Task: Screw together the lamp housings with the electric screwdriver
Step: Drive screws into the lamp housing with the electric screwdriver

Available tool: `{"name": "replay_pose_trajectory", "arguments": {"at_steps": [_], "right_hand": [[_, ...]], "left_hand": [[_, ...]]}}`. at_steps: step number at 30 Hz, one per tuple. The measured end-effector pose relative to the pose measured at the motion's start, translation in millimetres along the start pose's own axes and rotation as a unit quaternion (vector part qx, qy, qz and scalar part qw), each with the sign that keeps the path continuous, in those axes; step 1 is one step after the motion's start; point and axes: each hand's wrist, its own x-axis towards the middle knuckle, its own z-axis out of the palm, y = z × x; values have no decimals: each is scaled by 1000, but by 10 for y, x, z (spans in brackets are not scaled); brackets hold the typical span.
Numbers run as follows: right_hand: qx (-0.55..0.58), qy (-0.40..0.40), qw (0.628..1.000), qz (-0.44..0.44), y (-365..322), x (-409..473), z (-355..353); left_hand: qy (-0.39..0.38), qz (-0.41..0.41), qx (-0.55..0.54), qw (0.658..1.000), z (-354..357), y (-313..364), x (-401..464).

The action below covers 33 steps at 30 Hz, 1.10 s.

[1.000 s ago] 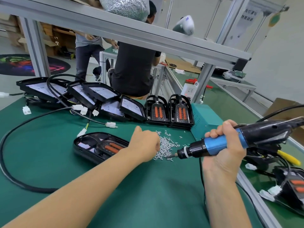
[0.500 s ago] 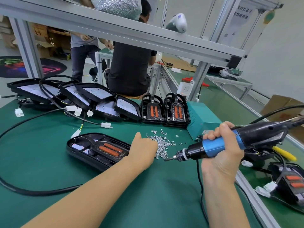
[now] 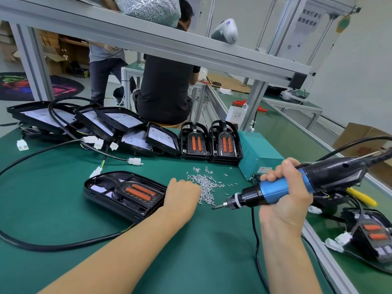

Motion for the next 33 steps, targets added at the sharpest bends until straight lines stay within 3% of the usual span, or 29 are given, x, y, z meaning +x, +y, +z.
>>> {"name": "replay_pose_trajectory", "arguments": {"at_steps": [11,33], "right_hand": [[-8,2,1000,-3,-21,-5,-3],[-9,-6,1000,4,-4,-27,1]], "left_hand": [[-8,41,65,997,160,7,-119],[2,-3,-101,995,64,-45,-119]]}}
